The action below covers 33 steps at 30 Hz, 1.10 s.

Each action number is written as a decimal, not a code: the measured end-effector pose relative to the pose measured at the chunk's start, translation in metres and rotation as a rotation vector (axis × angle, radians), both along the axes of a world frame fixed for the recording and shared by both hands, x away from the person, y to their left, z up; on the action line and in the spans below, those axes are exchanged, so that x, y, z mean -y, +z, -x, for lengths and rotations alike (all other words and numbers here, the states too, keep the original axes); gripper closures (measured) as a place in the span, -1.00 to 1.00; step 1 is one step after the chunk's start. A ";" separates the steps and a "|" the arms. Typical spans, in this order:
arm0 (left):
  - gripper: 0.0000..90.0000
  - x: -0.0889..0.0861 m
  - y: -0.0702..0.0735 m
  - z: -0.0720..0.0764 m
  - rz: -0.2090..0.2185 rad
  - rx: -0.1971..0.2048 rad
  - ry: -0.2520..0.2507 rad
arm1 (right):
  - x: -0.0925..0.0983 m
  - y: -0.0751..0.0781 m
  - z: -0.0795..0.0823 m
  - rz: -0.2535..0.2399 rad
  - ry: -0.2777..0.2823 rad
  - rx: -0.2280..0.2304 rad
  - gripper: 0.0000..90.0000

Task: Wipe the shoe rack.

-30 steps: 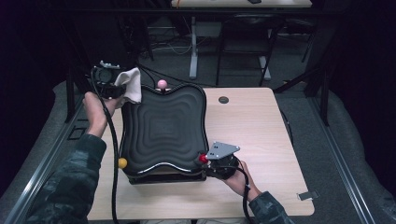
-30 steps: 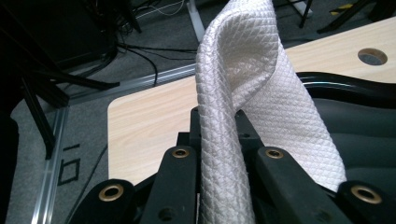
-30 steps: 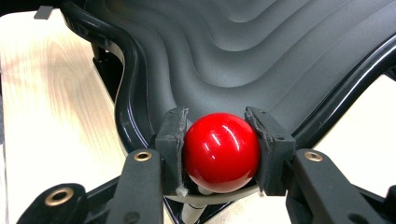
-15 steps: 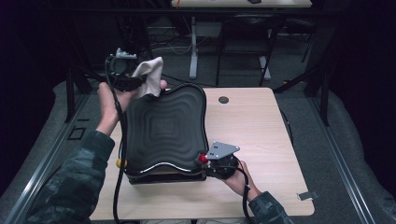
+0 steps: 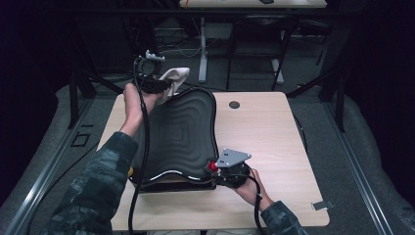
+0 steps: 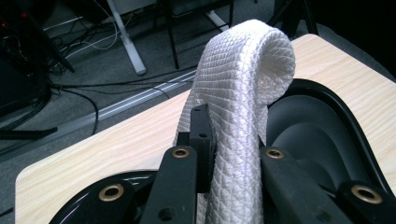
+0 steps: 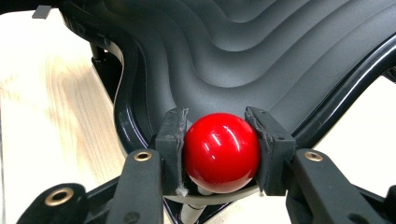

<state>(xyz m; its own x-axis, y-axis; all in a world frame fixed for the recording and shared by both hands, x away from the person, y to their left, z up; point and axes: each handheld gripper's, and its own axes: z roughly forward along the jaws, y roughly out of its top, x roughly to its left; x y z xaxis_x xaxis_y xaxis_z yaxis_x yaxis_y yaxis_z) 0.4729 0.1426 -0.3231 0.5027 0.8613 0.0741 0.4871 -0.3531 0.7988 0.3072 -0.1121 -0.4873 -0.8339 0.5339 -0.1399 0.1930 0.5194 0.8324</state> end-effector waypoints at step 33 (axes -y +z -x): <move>0.83 0.023 -0.007 -0.007 0.025 -0.075 -0.018 | 0.000 0.000 0.001 0.006 -0.010 0.000 0.33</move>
